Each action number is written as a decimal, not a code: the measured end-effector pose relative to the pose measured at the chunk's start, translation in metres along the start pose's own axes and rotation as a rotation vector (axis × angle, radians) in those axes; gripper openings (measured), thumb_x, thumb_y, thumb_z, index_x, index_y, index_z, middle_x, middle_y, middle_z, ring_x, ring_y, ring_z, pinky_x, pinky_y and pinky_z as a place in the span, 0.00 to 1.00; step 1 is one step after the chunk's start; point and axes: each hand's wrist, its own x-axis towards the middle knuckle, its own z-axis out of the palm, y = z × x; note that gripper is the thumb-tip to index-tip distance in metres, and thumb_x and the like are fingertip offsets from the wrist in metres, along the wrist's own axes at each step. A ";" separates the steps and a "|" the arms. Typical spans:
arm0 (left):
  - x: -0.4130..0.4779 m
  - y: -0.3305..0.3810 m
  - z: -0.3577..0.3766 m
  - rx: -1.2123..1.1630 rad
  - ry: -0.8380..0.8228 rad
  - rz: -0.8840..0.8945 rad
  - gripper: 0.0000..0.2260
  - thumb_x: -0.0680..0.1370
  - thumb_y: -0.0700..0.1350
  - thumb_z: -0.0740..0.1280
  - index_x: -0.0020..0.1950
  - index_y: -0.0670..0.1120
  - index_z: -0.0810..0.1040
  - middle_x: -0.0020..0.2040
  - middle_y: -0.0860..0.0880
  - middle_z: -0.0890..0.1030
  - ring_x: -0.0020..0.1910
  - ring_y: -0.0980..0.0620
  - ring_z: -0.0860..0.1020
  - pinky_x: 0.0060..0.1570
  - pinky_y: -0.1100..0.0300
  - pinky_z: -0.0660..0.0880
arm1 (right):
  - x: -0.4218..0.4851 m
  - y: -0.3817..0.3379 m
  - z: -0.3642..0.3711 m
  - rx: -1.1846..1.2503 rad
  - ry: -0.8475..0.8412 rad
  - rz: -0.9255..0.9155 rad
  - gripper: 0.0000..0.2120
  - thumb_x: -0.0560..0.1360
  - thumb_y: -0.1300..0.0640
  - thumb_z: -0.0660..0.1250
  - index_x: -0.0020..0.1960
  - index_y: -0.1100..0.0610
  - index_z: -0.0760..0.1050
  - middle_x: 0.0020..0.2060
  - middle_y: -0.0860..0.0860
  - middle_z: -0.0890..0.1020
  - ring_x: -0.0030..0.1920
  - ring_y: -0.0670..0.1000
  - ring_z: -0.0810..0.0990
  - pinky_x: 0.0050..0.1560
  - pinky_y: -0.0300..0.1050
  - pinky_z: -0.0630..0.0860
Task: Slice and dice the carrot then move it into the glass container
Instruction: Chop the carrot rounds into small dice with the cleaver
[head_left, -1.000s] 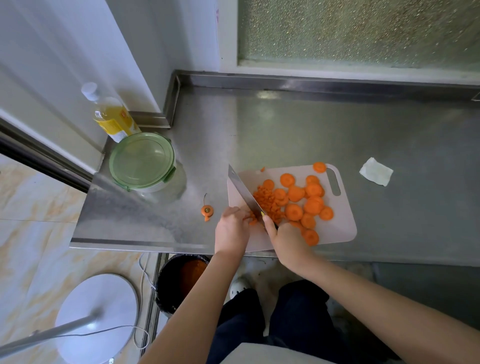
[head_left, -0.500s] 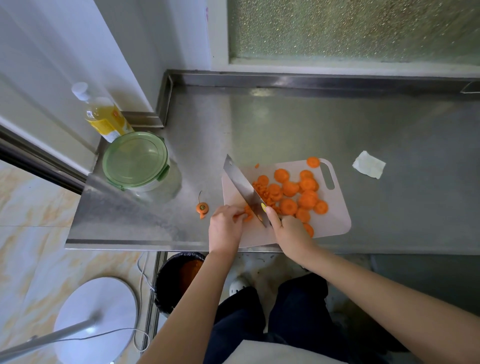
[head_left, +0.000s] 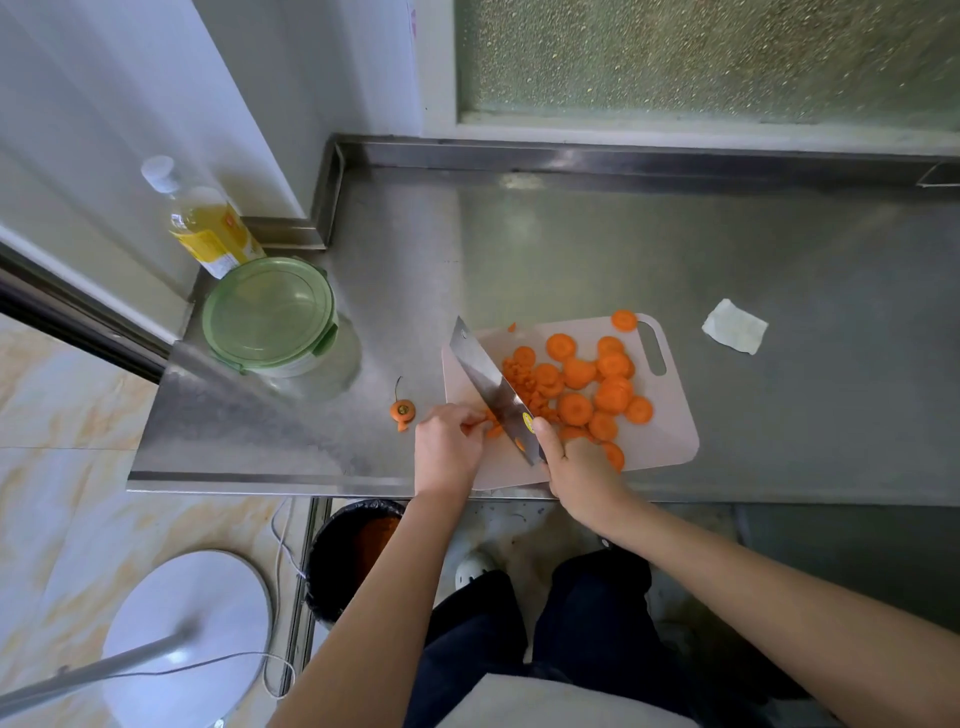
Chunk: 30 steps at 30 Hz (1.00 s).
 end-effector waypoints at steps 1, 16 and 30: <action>0.001 0.001 0.000 0.001 -0.008 -0.006 0.05 0.68 0.32 0.72 0.40 0.40 0.84 0.40 0.45 0.84 0.42 0.47 0.80 0.45 0.69 0.70 | 0.000 -0.001 0.000 0.009 -0.014 0.008 0.30 0.80 0.42 0.46 0.26 0.58 0.62 0.24 0.52 0.70 0.31 0.53 0.71 0.34 0.44 0.60; 0.000 0.006 -0.002 0.041 -0.022 -0.015 0.02 0.68 0.32 0.72 0.39 0.38 0.83 0.38 0.43 0.82 0.40 0.48 0.76 0.42 0.73 0.63 | 0.003 -0.015 -0.003 -0.065 -0.110 0.054 0.26 0.81 0.41 0.47 0.30 0.55 0.61 0.27 0.52 0.68 0.31 0.54 0.70 0.31 0.43 0.62; -0.001 0.005 -0.004 -0.035 -0.050 -0.063 0.06 0.70 0.34 0.71 0.44 0.43 0.85 0.42 0.48 0.84 0.42 0.52 0.80 0.48 0.64 0.75 | 0.010 -0.021 -0.002 -0.130 -0.043 0.010 0.32 0.81 0.41 0.48 0.27 0.61 0.66 0.25 0.54 0.72 0.33 0.55 0.73 0.31 0.45 0.61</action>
